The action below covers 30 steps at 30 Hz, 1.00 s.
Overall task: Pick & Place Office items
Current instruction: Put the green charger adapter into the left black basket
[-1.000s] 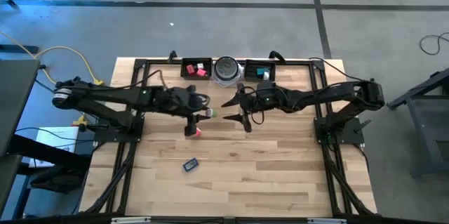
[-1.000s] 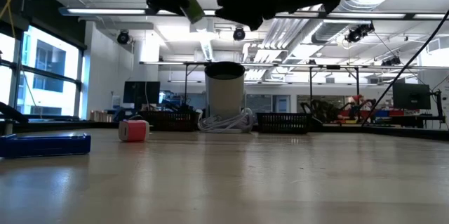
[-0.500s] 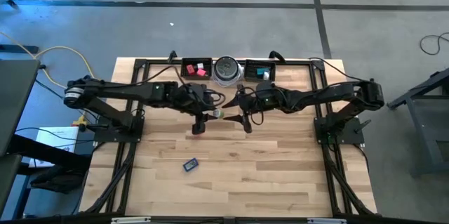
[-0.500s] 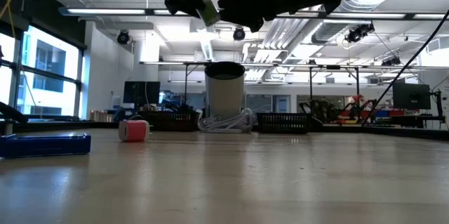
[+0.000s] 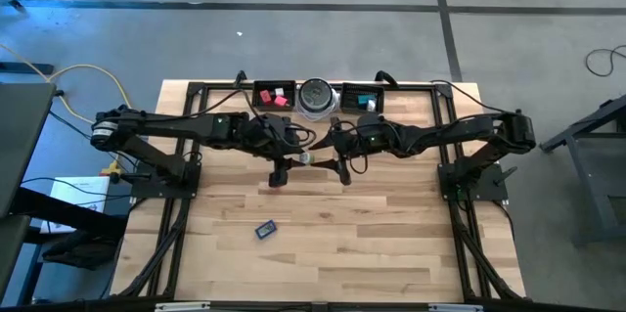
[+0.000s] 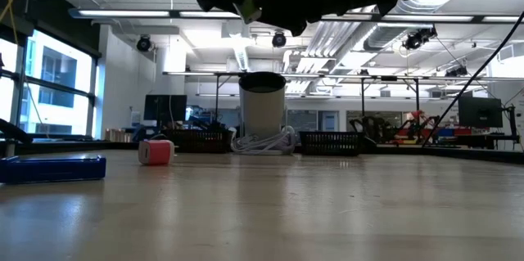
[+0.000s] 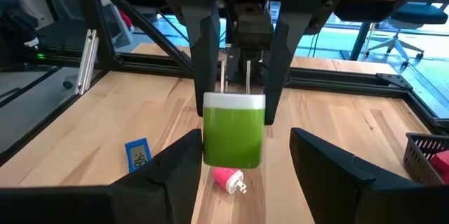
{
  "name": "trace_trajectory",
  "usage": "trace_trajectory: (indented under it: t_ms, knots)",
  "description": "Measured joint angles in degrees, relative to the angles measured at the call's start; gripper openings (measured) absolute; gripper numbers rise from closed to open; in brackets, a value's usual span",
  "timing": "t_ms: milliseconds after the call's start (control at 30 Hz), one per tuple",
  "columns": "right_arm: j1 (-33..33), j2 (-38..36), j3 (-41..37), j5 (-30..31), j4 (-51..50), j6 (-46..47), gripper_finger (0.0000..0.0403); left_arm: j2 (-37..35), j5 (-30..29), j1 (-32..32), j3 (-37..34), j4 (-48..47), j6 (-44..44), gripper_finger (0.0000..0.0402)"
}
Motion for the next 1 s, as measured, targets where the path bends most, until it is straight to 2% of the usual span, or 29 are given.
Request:
trace_trajectory:
  t_ms: [633,767,933,1000]
  knots:
    - [0.00,0.00,0.00,-1.08,0.05,1.13,0.0197,1.08,0.87,0.14,1.86,0.75,1.12,0.0120]
    - [0.00,0.00,0.00,-1.70,0.01,1.09,0.0175,1.45,0.84,0.14,2.05,0.66,1.29,0.0120]
    - [0.00,0.14,-0.04,-1.57,-0.25,0.93,0.0119,1.76,0.31,0.16,2.05,0.95,1.52,0.0120]
    - [0.00,0.71,-0.04,-1.51,0.25,0.85,0.0115,1.76,0.34,0.16,2.05,0.94,1.52,0.0120]
